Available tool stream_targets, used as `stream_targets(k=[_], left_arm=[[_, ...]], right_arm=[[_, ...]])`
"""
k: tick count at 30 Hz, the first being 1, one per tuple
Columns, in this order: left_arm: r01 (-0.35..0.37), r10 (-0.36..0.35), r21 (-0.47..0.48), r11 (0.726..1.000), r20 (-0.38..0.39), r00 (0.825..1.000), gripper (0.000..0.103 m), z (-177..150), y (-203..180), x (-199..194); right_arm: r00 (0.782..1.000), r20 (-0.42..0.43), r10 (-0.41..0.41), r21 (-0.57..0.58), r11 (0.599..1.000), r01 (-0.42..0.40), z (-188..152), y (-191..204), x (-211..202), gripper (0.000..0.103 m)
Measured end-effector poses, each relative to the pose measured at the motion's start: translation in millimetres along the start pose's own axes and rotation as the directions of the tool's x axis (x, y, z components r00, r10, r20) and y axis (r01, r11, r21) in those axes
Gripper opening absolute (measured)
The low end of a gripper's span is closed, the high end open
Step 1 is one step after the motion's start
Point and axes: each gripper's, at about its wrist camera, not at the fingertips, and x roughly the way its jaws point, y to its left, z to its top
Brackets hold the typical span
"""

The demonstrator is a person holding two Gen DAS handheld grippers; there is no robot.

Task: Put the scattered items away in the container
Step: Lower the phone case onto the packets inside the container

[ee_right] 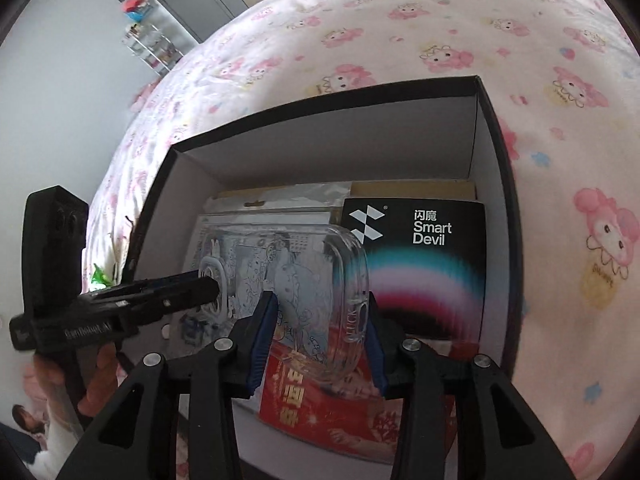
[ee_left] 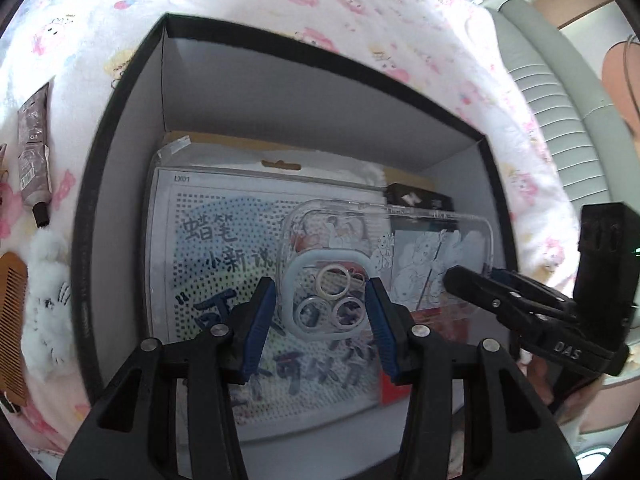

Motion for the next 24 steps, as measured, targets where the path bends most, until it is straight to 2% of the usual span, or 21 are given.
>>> stream_targets(k=[8,15,19,21,24], left_arm=[[0.015,-0.015,-0.004,1.0,0.006,1.0,0.046,0,6,-5],[0.013,-0.013,0.009,1.0,0.017,1.0,0.046,-3,6,-7],[0.03,-0.031,0.006,1.0,0.023,0.999,0.046,-2,4,-3],[0.036,-0.036,0.004,0.999,0.026,0.999,0.046,-2,4,-2],[0.048,-0.047,-0.01,0.999,0.046,0.998,0.046,-2,6,-5]], right_arm=[[0.998,0.019,-0.056,-0.029,0.998,0.056,-5,2,-1,0.037],[0.99,0.099,-0.099,-0.032,0.994,0.102,-8,3,-17,0.037],[0.973,0.167,-0.159,-0.011,0.987,0.163,-4,0,-28,0.037],[0.971,0.186,-0.148,0.001,0.989,0.151,-3,-4,-33,0.037],[0.978,0.164,-0.127,-0.009,0.991,0.131,-3,-3,-28,0.037]])
